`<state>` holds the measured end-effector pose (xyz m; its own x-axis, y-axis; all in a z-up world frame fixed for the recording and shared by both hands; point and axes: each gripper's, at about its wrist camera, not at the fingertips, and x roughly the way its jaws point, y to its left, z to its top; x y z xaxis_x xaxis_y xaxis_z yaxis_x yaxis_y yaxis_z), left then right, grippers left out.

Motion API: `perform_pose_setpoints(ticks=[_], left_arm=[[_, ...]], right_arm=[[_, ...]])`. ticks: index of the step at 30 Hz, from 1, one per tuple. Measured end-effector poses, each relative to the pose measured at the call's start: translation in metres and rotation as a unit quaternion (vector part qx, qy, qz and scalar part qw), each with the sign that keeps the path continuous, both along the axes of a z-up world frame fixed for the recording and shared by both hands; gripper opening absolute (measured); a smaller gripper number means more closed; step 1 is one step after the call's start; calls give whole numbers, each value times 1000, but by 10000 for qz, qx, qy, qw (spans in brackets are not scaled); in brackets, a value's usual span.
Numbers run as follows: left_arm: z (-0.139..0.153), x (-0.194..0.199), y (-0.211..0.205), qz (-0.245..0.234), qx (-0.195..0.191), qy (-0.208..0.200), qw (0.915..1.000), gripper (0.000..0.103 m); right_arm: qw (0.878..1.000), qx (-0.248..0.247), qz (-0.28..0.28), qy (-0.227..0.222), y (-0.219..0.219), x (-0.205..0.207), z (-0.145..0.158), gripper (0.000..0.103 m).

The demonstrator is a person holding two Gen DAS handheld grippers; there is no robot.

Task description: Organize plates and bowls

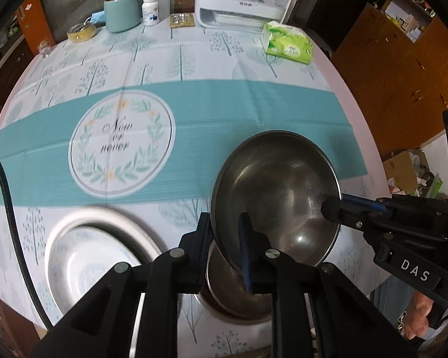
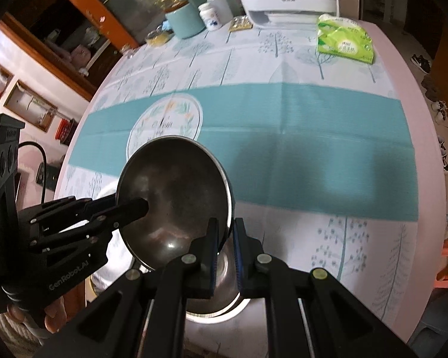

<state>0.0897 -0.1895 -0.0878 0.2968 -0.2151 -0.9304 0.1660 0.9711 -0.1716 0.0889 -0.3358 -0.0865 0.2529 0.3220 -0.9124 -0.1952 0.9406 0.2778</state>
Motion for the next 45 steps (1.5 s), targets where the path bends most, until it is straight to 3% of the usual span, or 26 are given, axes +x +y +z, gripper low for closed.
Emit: perform_pose_setpoints(ticks=[12, 27, 29, 34, 37, 45], left_arm=[[-25, -37, -10, -66, 198, 310, 9993, 22], [-36, -39, -17, -61, 223, 494, 9985, 24], [-38, -39, -16, -80, 193, 541, 9983, 28], [-38, -41, -18, -84, 124, 549, 9984, 54], [-35, -41, -19, -86, 132, 466, 9988, 61], [-31, -38, -15, -48, 76, 415, 9991, 67]], right_arm=[[9990, 1, 105, 436, -1, -36, -26, 10], [9981, -77, 102, 611, -3, -43, -40, 11], [9978, -112, 131, 646, -1, -43, -43, 11], [9969, -147, 118, 765, 2, -42, -51, 13], [9972, -164, 107, 716, 3, -43, -50, 17], [9981, -232, 128, 552, 5, -44, -44, 17]])
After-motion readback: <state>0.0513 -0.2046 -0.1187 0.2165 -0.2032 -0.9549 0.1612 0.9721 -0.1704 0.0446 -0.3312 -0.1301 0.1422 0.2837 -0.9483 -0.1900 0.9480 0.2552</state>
